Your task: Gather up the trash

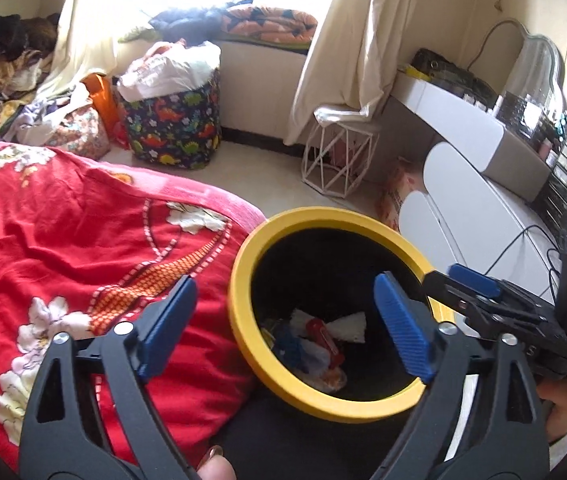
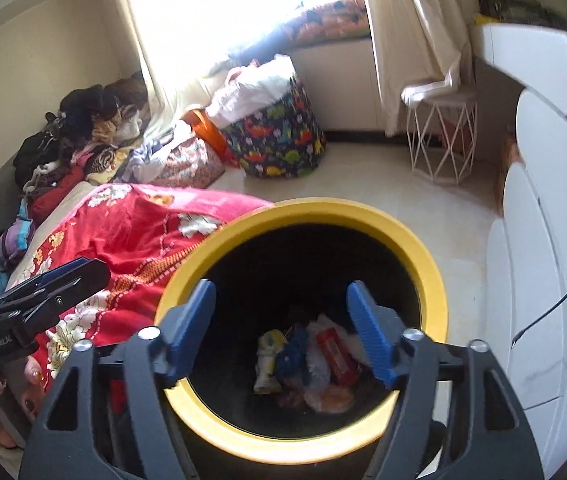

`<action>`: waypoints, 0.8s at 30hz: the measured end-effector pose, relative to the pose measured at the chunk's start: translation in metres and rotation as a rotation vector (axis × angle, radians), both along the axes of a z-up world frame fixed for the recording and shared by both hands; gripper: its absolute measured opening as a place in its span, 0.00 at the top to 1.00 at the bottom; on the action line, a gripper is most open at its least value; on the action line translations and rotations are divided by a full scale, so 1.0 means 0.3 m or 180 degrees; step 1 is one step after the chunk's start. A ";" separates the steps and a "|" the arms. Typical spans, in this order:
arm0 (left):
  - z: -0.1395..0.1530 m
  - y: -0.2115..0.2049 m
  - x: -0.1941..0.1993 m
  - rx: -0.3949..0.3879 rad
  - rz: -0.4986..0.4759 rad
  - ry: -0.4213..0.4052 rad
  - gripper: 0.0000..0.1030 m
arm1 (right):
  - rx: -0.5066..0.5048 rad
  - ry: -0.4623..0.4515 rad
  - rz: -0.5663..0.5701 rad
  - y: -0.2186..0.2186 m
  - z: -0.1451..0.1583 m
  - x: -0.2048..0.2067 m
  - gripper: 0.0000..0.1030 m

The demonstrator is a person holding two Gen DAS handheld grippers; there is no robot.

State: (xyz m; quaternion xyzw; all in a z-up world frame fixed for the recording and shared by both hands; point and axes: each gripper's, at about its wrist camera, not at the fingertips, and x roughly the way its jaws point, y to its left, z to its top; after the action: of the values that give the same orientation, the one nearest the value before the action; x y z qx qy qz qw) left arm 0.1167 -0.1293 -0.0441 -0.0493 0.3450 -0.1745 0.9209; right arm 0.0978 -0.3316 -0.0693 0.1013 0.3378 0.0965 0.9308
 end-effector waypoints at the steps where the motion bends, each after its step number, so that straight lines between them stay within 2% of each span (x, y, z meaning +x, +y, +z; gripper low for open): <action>1: 0.010 0.015 -0.014 -0.0005 0.0041 -0.0059 0.15 | -0.0028 -0.0115 -0.0016 0.011 0.020 -0.013 0.20; 3: 0.033 0.035 -0.036 0.0001 0.0113 -0.0156 0.11 | -0.0084 -0.0339 -0.0027 0.031 0.046 -0.053 0.12; 6: 0.064 0.078 -0.078 -0.0006 0.0222 -0.0319 0.11 | -0.0221 -0.0688 -0.0023 0.072 0.083 -0.106 0.07; 9: 0.087 0.119 -0.130 -0.0008 0.0342 -0.0477 0.11 | -0.0332 -0.1017 -0.0065 0.109 0.109 -0.160 0.06; 14: 0.104 0.162 -0.194 0.0030 0.0489 -0.0627 0.11 | -0.0404 -0.1387 -0.0162 0.143 0.126 -0.241 0.06; 19: 0.109 0.193 -0.238 0.0084 0.0613 -0.0691 0.11 | -0.0510 -0.1608 -0.0242 0.157 0.131 -0.284 0.06; 24: 0.104 0.209 -0.250 0.0099 0.0674 -0.0707 0.11 | -0.0543 -0.1580 -0.0271 0.146 0.125 -0.273 0.06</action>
State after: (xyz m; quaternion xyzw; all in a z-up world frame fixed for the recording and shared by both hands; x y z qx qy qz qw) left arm 0.0416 -0.0664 -0.0130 -0.0514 0.2366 -0.0753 0.9673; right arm 0.0159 -0.2879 -0.0319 0.0098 0.1015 0.0503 0.9935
